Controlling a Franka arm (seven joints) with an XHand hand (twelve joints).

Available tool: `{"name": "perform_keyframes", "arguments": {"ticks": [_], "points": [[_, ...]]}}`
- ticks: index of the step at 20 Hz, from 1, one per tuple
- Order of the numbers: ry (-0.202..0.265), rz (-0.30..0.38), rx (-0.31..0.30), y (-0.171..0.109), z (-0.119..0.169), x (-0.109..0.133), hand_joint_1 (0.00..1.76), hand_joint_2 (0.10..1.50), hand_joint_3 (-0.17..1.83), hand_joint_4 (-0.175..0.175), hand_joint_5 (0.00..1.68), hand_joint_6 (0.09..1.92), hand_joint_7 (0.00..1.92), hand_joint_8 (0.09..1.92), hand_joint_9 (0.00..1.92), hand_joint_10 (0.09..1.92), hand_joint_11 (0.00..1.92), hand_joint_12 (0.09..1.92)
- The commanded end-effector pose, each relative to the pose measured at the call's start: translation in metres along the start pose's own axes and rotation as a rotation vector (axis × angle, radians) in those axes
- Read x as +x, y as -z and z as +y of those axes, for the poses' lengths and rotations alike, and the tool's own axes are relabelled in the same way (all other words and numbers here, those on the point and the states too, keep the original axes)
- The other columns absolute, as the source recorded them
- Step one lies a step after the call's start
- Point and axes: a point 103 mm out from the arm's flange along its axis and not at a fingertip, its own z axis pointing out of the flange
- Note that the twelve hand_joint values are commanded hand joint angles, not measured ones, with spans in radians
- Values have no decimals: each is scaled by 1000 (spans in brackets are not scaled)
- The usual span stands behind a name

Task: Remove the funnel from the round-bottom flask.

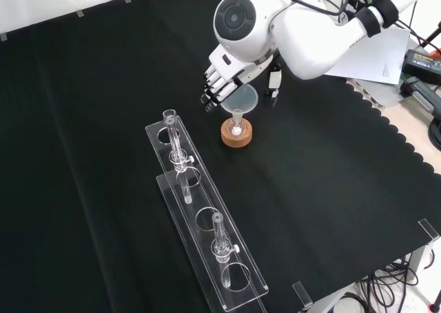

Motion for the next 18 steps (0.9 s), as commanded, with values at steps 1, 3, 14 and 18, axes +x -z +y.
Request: {"name": "perform_keyframes", "arguments": {"ticks": [1, 3, 14, 18], "points": [[-3, -18, 7, -4, 4, -4, 689, 723, 144, -22, 67, 87, 0, 456, 205, 846, 412, 1440], [-6, -33, 10, -4, 6, -1, 697, 731, 147, -23, 80, 87, 0, 499, 224, 839, 417, 1437], [0, -47, 9, -10, 11, -5, 716, 749, 172, -23, 136, 87, 0, 645, 341, 776, 453, 1409], [-2, -60, 15, -10, 11, 1, 719, 752, 186, -26, 154, 87, 21, 688, 442, 733, 473, 1391]]}}
